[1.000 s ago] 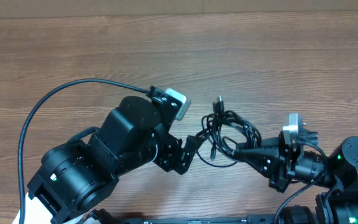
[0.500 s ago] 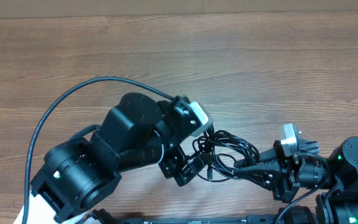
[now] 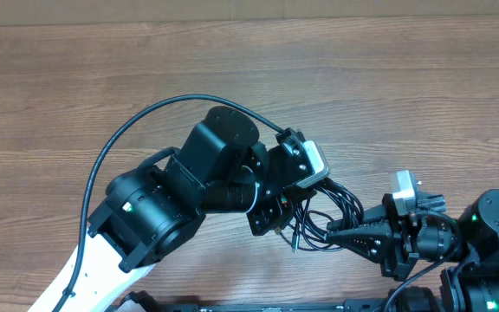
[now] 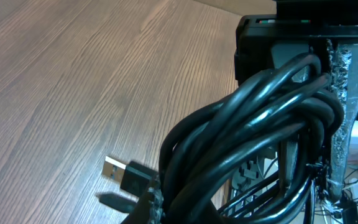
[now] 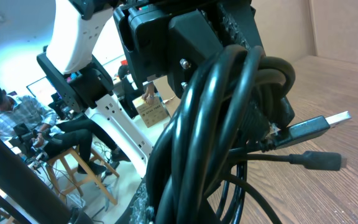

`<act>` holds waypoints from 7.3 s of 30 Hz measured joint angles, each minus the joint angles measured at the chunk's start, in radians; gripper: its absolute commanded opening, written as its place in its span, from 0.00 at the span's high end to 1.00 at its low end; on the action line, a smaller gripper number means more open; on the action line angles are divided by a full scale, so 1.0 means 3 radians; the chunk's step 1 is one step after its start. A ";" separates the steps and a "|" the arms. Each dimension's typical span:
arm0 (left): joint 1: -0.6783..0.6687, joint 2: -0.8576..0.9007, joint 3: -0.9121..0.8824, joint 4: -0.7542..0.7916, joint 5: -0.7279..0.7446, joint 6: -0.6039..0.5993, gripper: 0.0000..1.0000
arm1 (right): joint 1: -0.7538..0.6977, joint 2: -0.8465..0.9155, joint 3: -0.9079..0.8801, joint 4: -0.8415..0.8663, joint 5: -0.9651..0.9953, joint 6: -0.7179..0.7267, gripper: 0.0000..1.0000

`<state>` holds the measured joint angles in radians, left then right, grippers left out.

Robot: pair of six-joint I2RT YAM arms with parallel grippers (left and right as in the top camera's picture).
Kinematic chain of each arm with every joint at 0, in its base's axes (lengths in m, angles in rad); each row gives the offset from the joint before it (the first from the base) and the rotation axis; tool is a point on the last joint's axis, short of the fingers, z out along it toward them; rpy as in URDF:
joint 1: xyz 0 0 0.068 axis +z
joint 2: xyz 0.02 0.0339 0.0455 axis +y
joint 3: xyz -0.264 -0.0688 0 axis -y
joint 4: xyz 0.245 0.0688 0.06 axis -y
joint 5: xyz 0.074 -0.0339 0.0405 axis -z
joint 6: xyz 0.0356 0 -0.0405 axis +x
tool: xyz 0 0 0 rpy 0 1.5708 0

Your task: Untangle cables

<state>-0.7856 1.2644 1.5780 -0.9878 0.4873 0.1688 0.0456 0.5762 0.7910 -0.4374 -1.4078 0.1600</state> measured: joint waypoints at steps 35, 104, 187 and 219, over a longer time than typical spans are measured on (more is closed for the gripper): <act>0.0008 0.0000 -0.0001 -0.0211 -0.2092 -0.1872 0.96 | 0.0004 -0.0017 0.0000 -0.0618 0.1579 0.1971 0.00; -0.0656 0.0331 -0.0003 0.0514 -0.1990 -0.0556 0.96 | 0.0008 -0.0017 0.0000 -0.0533 0.2071 0.2997 0.85; -0.0760 0.0375 -0.0003 0.0529 -0.2354 -0.1441 0.96 | 0.0009 -0.0017 0.0000 0.0109 0.1942 0.2622 0.47; -0.0738 0.0399 -0.0003 0.0570 -0.4044 -0.1513 0.96 | 0.0008 -0.0017 0.0000 -0.0449 0.1494 0.2215 0.96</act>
<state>-1.0069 1.3842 1.5772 -0.8169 -0.7258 -0.2852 0.0479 0.5713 0.7910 -0.5720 -0.9596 0.8246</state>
